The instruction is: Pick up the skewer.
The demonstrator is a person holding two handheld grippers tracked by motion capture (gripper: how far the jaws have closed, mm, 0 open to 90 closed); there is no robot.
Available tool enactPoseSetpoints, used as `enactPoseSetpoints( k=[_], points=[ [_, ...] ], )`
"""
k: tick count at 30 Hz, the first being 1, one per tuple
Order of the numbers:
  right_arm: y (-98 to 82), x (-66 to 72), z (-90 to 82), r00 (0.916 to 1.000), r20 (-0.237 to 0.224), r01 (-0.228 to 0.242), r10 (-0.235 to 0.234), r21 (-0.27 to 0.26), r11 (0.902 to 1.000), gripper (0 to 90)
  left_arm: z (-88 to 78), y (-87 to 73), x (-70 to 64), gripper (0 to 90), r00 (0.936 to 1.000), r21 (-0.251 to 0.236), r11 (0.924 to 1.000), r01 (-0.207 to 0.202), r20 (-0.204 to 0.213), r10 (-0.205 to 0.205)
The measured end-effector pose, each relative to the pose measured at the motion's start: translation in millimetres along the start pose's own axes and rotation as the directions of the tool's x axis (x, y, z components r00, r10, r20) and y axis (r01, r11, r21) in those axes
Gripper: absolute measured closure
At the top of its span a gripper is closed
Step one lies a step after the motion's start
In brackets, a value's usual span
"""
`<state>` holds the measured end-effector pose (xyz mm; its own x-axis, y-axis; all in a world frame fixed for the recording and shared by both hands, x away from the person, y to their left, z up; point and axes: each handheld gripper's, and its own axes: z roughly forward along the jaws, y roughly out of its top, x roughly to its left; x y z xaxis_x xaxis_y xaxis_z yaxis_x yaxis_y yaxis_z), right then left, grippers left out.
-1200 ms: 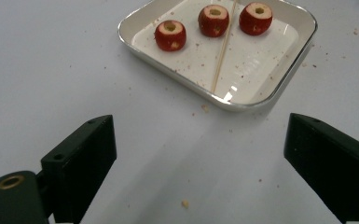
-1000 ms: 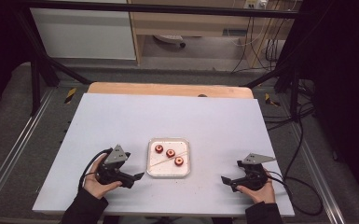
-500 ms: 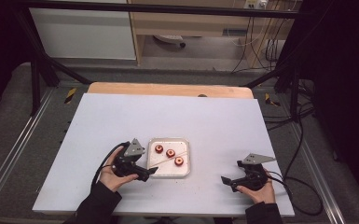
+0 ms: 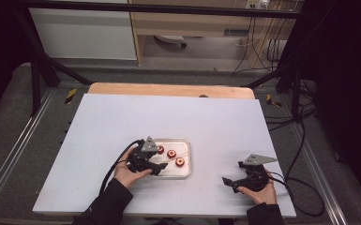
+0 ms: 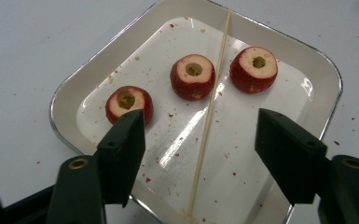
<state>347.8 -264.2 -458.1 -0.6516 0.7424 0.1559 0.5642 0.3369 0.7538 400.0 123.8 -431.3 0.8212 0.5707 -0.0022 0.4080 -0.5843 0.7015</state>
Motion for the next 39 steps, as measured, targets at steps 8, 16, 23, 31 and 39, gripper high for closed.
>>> enactPoseSetpoints(
  k=[8, 16, 23, 31, 39],
  points=[
    [-0.1, -0.2, 0.4, 1.0000, 0.000, 0.004, -0.004, -0.003, 1.0000, 1.2, 6.4, -0.6, 1.2, 61.0, 0.9999, -0.009, 0.9999, -0.012, 0.012, 0.012],
    [-0.1, -0.2, 0.7, 1.0000, 0.000, 0.004, -0.004, 0.000, 1.0000, 1.2, 14.7, -1.9, 0.8, 71.3, 0.9994, 0.008, 0.9999, -0.013, 0.032, 0.013],
    [-0.2, 0.1, 0.7, 1.0000, -0.003, 0.001, -0.001, 0.001, 1.0000, 1.2, 16.3, -3.3, 0.3, 79.5, 0.9995, 0.003, 0.9998, -0.022, 0.025, 0.022],
    [-0.4, 0.0, 1.5, 1.0000, -0.002, 0.007, -0.007, 0.003, 1.0000, 1.2, 15.8, -4.7, -0.6, 87.4, 0.9990, -0.002, 0.9994, -0.035, 0.028, 0.035],
    [-0.3, 0.1, 1.1, 1.0000, -0.003, 0.005, -0.005, 0.002, 1.0000, 1.2, 13.0, -5.9, -1.3, 88.1, 0.9986, -0.024, 0.9992, -0.032, 0.041, 0.033]
  ],
)
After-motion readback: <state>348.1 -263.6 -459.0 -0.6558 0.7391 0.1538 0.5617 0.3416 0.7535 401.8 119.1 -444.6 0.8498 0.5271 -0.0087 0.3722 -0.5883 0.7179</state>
